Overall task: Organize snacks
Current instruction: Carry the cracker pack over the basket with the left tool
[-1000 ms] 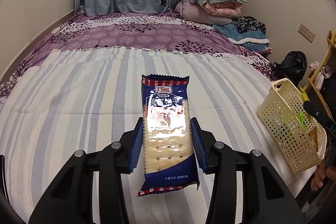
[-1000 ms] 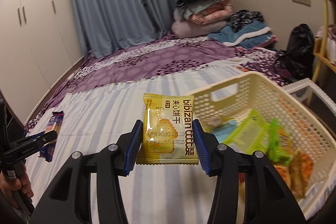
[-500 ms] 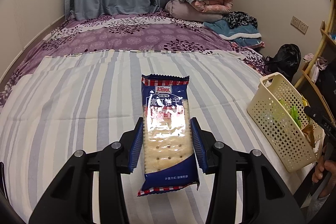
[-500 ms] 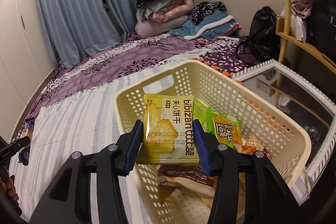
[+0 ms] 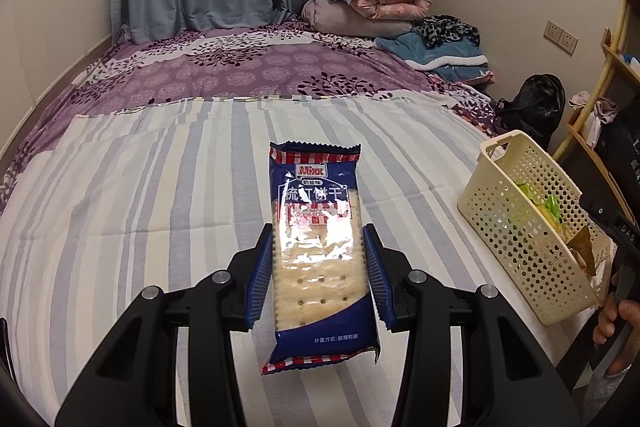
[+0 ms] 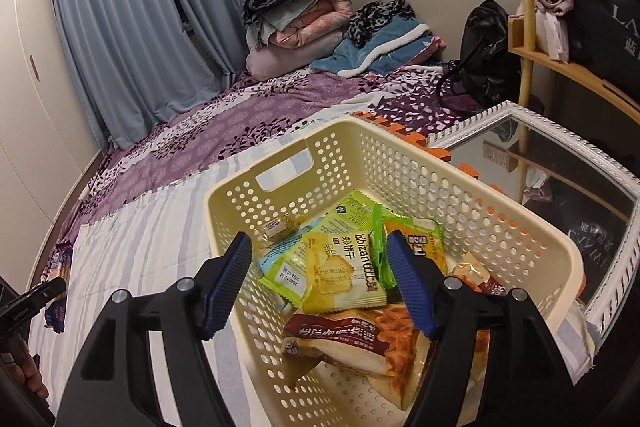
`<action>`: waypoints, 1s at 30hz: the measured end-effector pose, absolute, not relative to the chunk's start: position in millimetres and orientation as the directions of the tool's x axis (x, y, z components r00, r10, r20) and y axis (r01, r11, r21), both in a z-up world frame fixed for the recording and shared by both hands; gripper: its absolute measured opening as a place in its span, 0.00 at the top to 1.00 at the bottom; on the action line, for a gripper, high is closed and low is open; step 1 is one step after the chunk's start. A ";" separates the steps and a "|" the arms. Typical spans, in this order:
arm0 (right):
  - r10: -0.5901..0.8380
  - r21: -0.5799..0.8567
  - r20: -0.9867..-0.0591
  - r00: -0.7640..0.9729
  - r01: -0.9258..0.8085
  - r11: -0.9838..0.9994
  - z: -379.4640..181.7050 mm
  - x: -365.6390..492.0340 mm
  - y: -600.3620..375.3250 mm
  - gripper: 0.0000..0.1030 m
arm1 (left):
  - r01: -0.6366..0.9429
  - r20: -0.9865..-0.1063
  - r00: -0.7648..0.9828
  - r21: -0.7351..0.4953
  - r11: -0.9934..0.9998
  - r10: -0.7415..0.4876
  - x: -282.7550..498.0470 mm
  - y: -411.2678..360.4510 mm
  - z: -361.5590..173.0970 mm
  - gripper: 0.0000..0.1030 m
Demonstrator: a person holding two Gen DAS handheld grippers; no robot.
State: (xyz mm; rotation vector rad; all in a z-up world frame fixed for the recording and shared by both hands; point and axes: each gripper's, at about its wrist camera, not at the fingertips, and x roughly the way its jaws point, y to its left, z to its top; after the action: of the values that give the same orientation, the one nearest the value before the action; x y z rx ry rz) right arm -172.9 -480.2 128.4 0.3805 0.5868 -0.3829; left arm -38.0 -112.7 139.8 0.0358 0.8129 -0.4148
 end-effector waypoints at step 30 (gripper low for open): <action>-0.382 0.189 -0.541 0.750 0.550 0.813 132.0 -227.8 -515.6 0.05 | 0.662 -0.700 0.465 -0.132 0.738 -0.542 -54.1 -272.4 164.0 0.57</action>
State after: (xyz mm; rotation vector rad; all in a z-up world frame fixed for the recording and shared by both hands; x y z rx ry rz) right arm -227.8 -515.6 132.0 0.3513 0.5074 -0.5208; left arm -54.1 -272.4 164.0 0.1673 0.7954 -0.7438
